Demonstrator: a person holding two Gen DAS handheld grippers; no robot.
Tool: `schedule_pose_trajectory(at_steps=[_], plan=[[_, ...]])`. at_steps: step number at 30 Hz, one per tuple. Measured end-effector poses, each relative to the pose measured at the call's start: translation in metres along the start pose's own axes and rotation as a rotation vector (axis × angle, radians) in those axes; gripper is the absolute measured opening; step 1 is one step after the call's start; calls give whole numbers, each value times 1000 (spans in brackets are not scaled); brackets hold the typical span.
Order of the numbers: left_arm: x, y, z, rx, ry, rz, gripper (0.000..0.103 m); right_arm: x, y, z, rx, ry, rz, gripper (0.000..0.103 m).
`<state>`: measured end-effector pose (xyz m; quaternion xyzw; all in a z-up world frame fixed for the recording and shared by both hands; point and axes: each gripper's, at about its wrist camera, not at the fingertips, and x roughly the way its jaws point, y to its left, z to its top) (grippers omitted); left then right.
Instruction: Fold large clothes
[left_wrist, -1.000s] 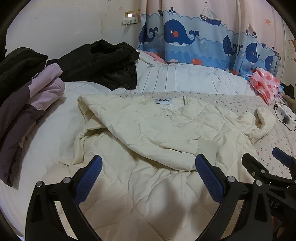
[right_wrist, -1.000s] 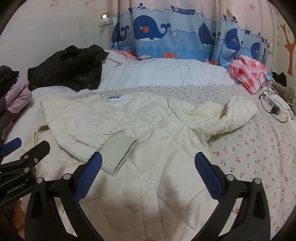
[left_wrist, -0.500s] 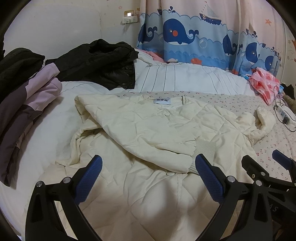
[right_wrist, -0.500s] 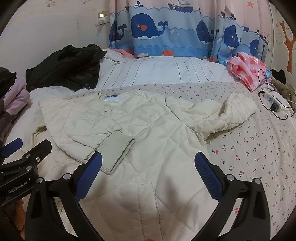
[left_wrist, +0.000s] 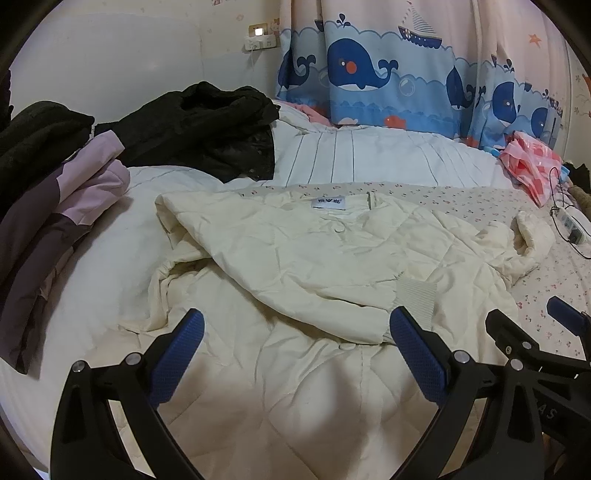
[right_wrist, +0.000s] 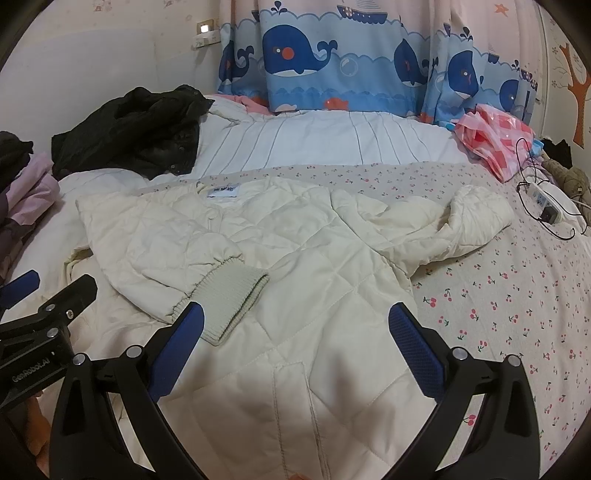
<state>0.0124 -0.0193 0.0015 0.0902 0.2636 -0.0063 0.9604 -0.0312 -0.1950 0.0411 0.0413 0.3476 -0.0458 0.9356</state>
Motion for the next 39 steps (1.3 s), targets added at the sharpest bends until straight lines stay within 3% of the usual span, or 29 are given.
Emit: schedule_pose_trajectory(at_steps=[39], plan=[[-4, 1, -1, -16, 27, -31, 97, -2, -1, 2, -4, 7, -4, 97]])
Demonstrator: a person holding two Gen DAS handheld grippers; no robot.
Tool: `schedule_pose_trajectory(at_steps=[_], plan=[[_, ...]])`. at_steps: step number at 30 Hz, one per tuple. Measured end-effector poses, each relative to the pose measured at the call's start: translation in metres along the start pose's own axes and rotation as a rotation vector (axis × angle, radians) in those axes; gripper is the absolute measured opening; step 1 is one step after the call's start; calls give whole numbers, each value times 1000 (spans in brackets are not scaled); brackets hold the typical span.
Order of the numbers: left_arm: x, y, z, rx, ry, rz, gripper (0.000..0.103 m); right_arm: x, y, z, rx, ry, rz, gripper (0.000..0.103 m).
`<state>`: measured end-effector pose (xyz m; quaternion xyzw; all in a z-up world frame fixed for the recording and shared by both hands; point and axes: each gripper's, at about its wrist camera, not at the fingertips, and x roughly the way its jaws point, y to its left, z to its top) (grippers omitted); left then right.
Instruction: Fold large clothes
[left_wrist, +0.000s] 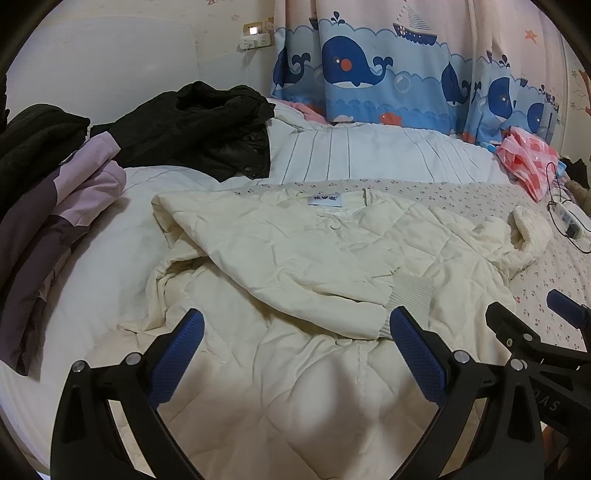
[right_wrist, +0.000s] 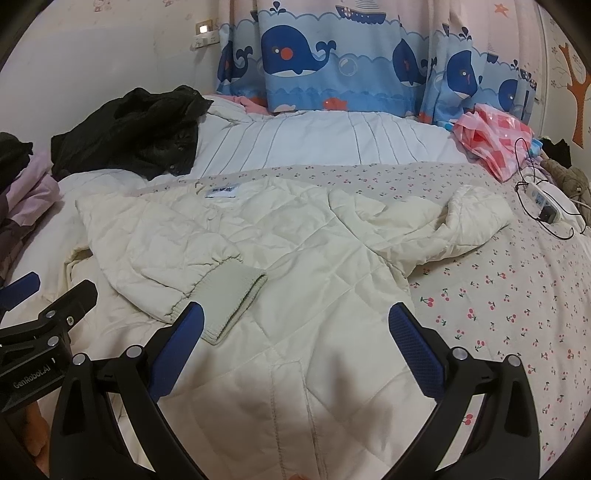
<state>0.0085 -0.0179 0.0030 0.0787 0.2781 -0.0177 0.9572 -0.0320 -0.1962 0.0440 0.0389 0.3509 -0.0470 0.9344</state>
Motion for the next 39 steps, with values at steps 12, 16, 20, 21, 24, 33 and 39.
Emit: schedule_pose_trajectory(at_steps=[12, 16, 20, 21, 24, 33, 39], plan=[[6, -3, 3, -9, 16, -13, 97, 4, -12, 8, -29, -16, -65, 97], [12, 0, 6, -45, 22, -24, 97, 19, -73, 33, 75, 26, -159, 97], [14, 6, 6, -96, 31, -58, 97, 33, -137, 69, 86, 24, -309, 97], [13, 8, 7, -111, 25, -66, 97, 38, -146, 86, 62, 8, -359, 97], [15, 8, 7, -120, 23, -72, 97, 72, -166, 142, -41, 39, -459, 97], [27, 10, 8, -149, 51, -104, 97, 153, -336, 105, 556, 291, -288, 97], [31, 9, 4, -138, 65, -98, 97, 177, -387, 86, 838, 163, -148, 97]])
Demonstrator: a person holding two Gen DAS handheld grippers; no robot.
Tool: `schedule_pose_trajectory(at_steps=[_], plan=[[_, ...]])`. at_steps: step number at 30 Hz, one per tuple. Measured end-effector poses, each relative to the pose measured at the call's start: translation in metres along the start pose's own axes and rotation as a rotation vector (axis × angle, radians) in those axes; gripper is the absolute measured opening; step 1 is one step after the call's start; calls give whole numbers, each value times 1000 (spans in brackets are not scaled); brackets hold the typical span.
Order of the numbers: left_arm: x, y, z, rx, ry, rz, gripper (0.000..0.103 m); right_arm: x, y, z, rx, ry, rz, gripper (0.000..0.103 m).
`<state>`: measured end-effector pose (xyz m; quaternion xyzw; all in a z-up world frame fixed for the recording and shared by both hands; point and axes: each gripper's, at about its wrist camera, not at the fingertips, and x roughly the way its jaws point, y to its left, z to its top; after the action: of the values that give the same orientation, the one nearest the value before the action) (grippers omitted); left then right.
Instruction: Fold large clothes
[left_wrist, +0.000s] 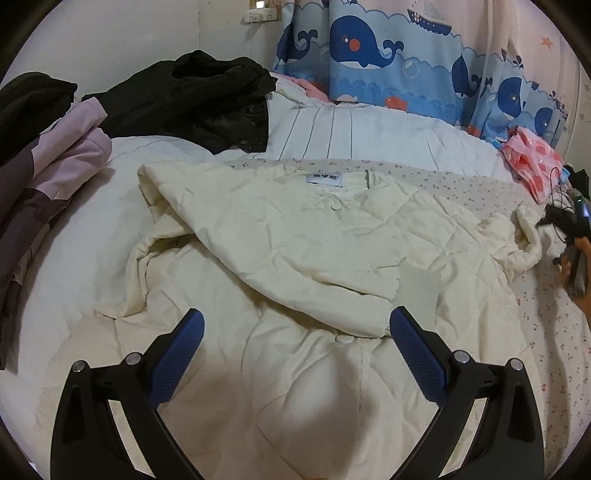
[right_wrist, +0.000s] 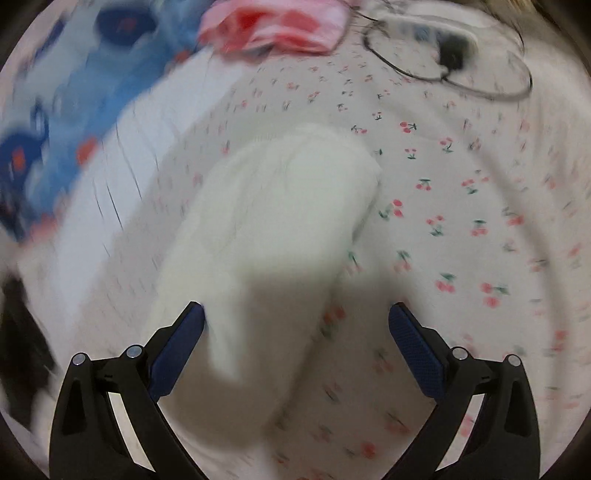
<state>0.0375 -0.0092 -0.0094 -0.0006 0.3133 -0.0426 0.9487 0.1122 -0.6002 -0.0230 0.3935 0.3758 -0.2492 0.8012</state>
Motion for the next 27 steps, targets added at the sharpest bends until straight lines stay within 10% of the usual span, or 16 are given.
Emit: schedule_pose_trajectory(at_steps=[4, 10, 18, 20, 27], plan=[[8, 2, -1, -19, 29, -24, 97, -8, 64, 9, -250, -139, -94, 97], [14, -2, -2, -20, 47, -36, 97, 36, 109, -1, -528, -21, -426, 97], [8, 3, -4, -52, 51, -61, 97, -102, -83, -59, -228, -82, -312, 97], [6, 5, -4, -73, 56, -74, 97, -128, -140, -85, -109, -79, -163, 97], [-2, 5, -3, -80, 47, -84, 97, -121, -150, -80, -39, -9, 166, 97]])
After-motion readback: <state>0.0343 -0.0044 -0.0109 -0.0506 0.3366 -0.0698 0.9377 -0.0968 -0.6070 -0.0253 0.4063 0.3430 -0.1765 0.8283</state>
